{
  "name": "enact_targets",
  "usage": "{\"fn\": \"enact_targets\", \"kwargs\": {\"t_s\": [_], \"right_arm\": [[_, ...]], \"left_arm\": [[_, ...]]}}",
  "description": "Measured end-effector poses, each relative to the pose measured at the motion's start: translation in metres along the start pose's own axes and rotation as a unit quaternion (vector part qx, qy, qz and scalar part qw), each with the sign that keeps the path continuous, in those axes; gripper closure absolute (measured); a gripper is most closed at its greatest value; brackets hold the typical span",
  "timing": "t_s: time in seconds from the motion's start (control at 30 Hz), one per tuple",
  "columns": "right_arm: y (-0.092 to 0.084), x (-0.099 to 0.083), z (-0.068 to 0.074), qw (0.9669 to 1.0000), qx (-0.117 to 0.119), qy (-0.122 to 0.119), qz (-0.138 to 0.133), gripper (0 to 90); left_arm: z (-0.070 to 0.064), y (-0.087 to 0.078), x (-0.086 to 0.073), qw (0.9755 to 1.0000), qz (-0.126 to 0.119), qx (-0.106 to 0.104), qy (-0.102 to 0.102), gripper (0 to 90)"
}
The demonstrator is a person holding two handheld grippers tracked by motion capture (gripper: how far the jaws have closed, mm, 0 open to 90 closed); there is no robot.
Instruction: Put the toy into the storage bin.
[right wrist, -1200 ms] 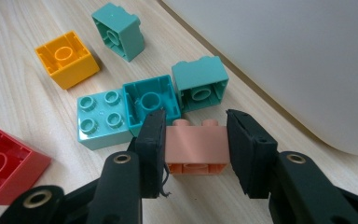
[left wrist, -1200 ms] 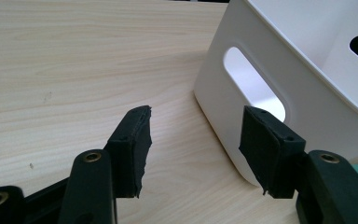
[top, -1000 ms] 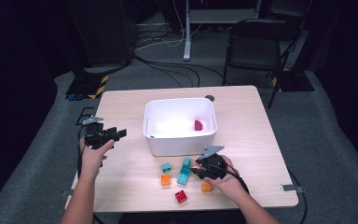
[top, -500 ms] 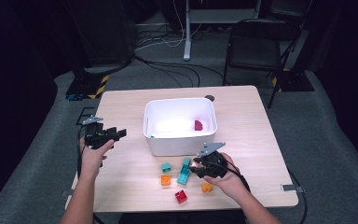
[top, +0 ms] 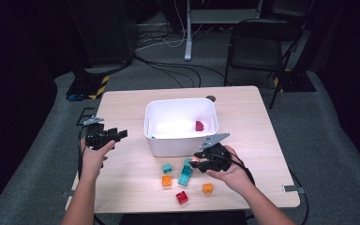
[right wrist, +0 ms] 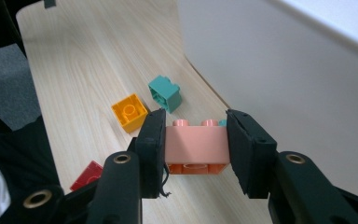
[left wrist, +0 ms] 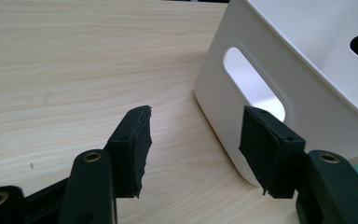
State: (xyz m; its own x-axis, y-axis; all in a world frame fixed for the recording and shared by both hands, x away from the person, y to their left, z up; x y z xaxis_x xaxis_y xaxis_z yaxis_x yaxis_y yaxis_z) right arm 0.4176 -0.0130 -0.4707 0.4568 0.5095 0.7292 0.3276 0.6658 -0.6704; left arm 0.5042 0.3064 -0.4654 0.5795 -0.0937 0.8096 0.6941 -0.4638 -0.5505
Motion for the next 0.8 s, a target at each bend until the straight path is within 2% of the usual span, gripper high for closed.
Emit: {"fn": "enact_targets", "kwargs": {"t_s": [0.33, 0.47, 0.63, 0.8], "right_arm": [[-0.031, 0.034, 0.001, 0.9997, 0.024, -0.004, -0.007, 58.5], [-0.038, 0.044, 0.001, 0.9995, 0.031, -0.009, -0.007, 58.5], [-0.044, 0.059, 0.0, 0.9994, 0.03, -0.007, -0.016, 58.5], [-0.043, 0.074, -0.007, 0.9995, 0.015, -0.016, -0.021, 58.5]], "left_arm": [[0.0, 0.0, 0.0, 1.0, 0.001, 0.0, 0.0, 42.6], [0.0, 0.0, 0.0, 1.0, 0.002, 0.0, 0.0, 42.5], [0.0, 0.0, 0.0, 1.0, 0.003, -0.001, 0.001, 42.5], [0.001, 0.0, 0.0, 1.0, 0.002, 0.0, 0.001, 42.6]]}}
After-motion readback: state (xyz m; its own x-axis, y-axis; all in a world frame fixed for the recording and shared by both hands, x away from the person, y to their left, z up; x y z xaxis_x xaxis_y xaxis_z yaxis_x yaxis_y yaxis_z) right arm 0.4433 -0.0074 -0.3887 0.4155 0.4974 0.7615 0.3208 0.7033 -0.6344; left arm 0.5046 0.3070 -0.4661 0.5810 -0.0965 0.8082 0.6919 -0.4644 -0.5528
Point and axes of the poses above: each handheld gripper's, and its own axes: y roughly forward along the jaws, x roughly out of its top, z roughly to its left, the point moved 8 cm from there along y, roughly forward along the jaws, and after that the axes turned 4 degrees about y, right-handed, at the moved point
